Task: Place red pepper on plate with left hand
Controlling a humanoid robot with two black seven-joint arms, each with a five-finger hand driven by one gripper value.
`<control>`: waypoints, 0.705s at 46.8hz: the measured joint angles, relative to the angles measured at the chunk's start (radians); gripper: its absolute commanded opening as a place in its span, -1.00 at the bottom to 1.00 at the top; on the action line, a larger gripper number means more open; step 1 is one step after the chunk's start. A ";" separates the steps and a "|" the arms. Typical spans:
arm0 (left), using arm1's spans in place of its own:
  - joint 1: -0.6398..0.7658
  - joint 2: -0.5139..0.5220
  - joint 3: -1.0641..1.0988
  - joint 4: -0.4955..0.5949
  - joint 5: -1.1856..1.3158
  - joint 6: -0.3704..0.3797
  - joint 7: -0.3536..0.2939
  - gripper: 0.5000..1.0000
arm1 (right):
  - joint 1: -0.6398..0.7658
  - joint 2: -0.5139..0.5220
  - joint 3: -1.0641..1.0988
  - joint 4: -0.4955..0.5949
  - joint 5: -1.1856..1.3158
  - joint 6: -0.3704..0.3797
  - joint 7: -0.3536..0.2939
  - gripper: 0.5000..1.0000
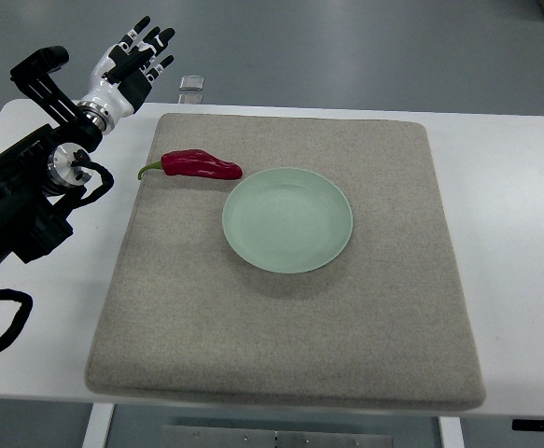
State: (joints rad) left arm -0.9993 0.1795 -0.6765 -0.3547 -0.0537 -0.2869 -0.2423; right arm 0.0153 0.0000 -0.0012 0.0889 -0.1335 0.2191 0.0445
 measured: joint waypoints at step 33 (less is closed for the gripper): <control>-0.001 0.001 0.000 0.000 -0.006 0.000 0.000 0.97 | 0.000 0.000 0.000 0.000 0.000 0.000 0.000 0.71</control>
State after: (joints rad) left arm -1.0001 0.1801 -0.6765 -0.3543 -0.0598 -0.2869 -0.2424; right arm 0.0153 0.0000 -0.0014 0.0890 -0.1335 0.2193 0.0445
